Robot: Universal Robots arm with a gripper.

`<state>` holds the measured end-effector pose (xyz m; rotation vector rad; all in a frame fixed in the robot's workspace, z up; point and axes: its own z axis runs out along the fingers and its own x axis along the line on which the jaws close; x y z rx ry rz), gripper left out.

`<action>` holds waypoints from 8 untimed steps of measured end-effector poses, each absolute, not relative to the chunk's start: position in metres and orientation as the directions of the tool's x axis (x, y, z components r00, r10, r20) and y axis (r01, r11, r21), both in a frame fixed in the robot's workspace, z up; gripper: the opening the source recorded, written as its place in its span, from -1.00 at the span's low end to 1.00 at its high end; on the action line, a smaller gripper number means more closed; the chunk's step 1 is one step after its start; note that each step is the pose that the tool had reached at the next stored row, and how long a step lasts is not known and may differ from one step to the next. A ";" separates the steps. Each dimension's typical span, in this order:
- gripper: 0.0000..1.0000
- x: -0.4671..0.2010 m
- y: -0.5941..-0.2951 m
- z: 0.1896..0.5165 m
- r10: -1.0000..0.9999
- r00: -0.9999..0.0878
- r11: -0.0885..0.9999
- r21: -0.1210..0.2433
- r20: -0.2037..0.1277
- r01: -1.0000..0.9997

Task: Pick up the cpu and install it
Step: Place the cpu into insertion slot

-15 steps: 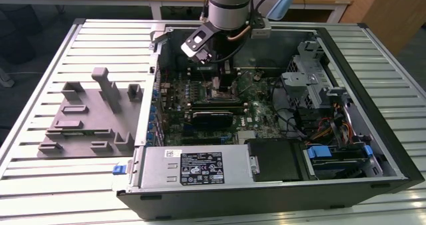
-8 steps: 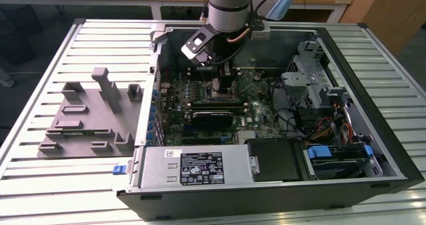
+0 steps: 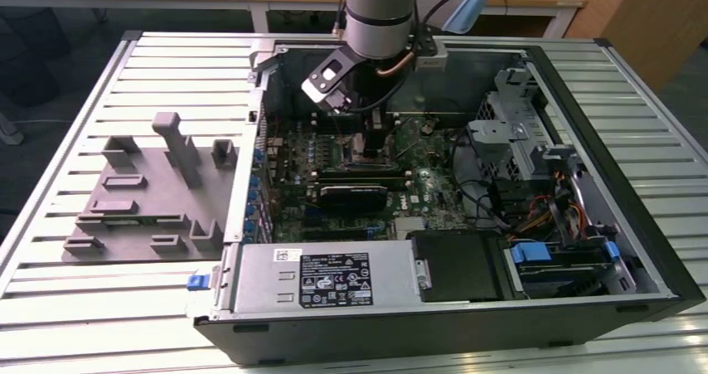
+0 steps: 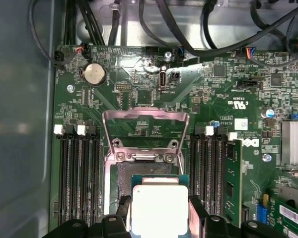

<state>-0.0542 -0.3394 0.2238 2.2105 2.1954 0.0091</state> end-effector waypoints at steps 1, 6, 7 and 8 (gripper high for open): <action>0.08 -0.054 -0.339 0.223 1.000 0.007 -0.007 0.023 -0.014 1.000; 0.08 -0.054 -0.337 0.217 1.000 0.007 -0.007 0.023 -0.014 1.000; 0.08 -0.054 -0.337 0.215 1.000 0.007 -0.007 0.023 -0.014 1.000; 0.08 -0.054 -0.336 0.215 1.000 0.007 -0.007 0.023 -0.014 1.000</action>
